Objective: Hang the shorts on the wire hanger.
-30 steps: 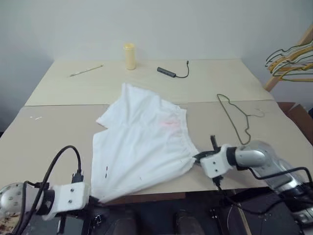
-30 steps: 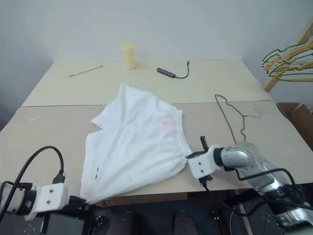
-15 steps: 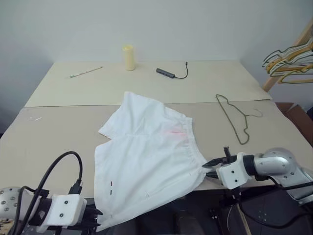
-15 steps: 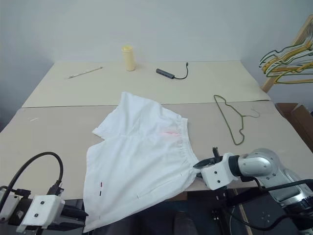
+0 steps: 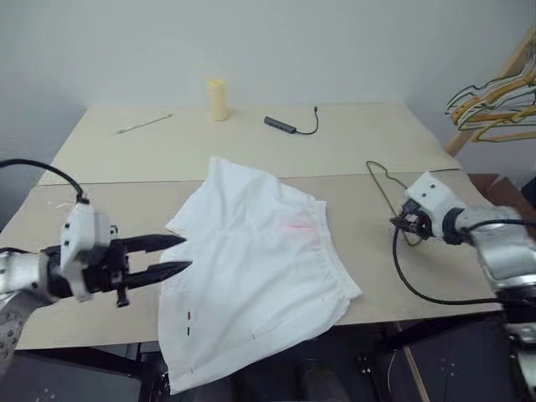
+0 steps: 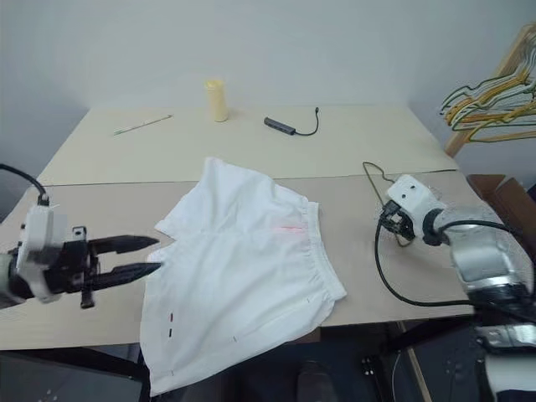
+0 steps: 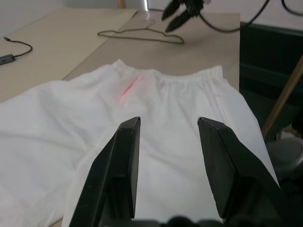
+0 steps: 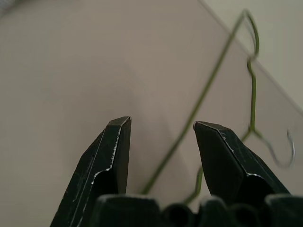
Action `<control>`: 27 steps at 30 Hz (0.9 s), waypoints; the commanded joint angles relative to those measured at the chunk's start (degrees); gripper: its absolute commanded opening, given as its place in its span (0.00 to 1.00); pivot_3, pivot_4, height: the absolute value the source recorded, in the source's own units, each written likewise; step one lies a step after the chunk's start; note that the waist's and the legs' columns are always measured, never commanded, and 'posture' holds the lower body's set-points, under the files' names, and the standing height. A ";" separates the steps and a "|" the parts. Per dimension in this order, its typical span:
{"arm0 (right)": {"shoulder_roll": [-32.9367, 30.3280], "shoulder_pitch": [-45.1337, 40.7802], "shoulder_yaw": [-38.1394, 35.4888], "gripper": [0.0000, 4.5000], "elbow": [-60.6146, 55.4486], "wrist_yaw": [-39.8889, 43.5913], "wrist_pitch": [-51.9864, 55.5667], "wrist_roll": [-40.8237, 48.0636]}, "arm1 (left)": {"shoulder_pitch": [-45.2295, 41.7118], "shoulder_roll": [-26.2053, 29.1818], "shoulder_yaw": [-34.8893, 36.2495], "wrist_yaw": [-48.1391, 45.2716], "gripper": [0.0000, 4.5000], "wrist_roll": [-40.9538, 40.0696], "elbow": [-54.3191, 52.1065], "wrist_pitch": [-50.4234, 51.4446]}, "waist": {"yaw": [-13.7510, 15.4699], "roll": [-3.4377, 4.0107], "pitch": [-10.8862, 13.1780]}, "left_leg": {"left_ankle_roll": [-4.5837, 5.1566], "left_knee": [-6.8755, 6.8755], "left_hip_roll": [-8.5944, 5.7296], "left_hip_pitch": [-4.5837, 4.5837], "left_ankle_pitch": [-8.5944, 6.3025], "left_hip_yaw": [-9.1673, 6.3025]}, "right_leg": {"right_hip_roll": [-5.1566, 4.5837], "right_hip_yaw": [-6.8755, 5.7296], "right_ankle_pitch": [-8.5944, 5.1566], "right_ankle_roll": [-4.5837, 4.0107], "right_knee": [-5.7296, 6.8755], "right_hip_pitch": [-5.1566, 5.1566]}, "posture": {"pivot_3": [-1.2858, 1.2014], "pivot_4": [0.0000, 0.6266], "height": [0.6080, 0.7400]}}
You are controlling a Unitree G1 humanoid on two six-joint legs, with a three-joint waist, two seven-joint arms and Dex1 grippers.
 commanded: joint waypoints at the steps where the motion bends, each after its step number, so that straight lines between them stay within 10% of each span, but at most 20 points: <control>1: 2.61 -4.50 -0.59 0.57 7.65 -7.56 4.41 -4.41 | -1.67 0.12 0.68 3.45 0.47 -4.15 -2.64 4.09 | -0.32 0.03 -0.01 | 0.00 0.00 -0.04 -0.23 0.00 0.01 | -0.01 0.06 0.01 0.02 0.10 -0.29 | 0.50 0.14 1.00; 15: 9.44 -15.38 -8.87 0.57 31.06 -8.85 14.05 2.30 | -0.31 0.64 2.48 3.20 0.47 -5.27 -4.86 6.26 | -1.81 0.04 0.00 | 0.00 0.00 -0.08 -0.11 0.05 0.01 | 0.04 0.14 0.06 0.09 0.14 -0.19 | 0.50 0.15 1.00; 23: 9.95 -18.98 -9.68 0.01 37.47 -8.77 17.55 3.19 | -0.32 0.95 2.94 3.21 0.47 -5.40 -5.37 6.42 | -1.88 -0.03 -0.05 | 0.00 0.00 -0.07 -0.03 0.05 0.02 | 0.05 0.17 0.06 0.08 0.13 -0.11 | 0.50 0.16 1.00; 27: 9.86 -18.65 -9.66 0.01 35.66 -8.91 19.50 3.40 | -0.60 1.04 2.70 3.25 0.47 -5.46 -5.46 6.45 | -1.87 -0.03 -0.05 | 0.00 0.00 -0.06 -0.02 0.05 0.01 | 0.06 0.17 0.06 0.08 0.15 -0.12 | 0.50 0.16 1.00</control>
